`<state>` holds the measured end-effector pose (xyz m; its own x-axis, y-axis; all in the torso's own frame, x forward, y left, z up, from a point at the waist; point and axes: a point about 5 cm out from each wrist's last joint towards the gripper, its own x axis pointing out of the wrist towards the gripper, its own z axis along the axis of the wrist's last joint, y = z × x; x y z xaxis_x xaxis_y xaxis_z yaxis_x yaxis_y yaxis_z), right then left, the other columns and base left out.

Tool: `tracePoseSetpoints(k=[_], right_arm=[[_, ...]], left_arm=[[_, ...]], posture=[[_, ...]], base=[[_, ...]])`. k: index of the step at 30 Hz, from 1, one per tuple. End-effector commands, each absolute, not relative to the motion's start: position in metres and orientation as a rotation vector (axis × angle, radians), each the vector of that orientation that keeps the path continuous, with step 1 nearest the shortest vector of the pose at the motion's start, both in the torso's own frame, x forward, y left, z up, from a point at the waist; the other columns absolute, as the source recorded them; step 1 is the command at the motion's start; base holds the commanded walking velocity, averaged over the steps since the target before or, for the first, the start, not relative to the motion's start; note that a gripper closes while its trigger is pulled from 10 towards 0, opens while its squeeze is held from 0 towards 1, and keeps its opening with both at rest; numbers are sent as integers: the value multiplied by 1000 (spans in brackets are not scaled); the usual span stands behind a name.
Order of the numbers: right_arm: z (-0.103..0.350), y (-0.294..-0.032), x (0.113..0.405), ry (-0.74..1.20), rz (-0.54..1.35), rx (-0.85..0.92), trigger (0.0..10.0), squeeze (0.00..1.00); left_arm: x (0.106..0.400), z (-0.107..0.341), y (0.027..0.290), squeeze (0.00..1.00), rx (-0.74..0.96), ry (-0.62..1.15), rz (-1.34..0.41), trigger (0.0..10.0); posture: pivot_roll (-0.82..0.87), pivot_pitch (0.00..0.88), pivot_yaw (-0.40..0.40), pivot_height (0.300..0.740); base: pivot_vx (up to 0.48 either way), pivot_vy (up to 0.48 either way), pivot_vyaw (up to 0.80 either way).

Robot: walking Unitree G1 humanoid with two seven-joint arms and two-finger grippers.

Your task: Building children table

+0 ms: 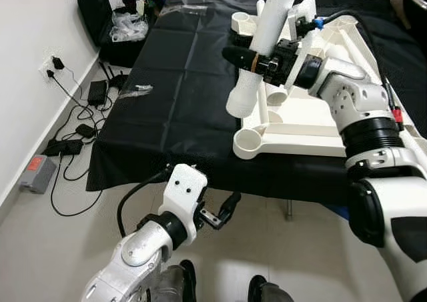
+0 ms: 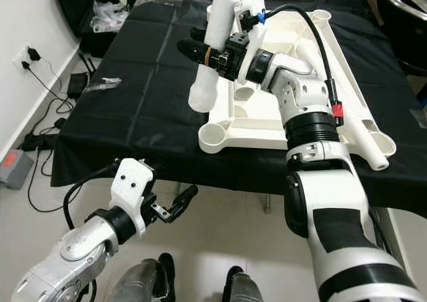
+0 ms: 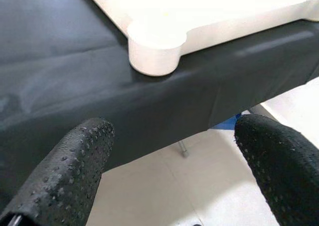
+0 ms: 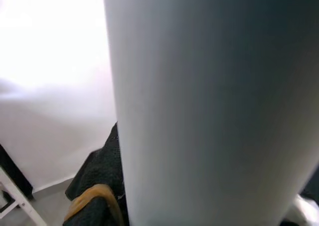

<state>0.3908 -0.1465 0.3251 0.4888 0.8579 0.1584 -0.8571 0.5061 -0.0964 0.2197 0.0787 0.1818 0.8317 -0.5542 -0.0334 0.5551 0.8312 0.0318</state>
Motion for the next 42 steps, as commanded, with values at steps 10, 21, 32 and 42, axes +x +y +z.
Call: tracePoseSetpoints(k=[10,21,32,42], right_arm=[[333,-162,393,-235,980,-23,10000,0],[352,-158,378,-348,1140,-12,10000,0],[339,-153,359,-269,1388,-10,10000,0],[339,-151,355,-280,1405,6,10000,0]], left_arm=[[220,193,81,0,30,-9,-554,10000],[219,198,82,0,3,-8,-556,10000],[219,202,83,0,3,-12,-554,10000],[220,204,81,0,7,-19,-559,10000]], posture=[[188,369,-2,740],[198,389,3,740],[199,396,3,740],[200,388,4,740]], base=[[0,0,0],[0,0,0],[0,0,0],[0,0,0]])
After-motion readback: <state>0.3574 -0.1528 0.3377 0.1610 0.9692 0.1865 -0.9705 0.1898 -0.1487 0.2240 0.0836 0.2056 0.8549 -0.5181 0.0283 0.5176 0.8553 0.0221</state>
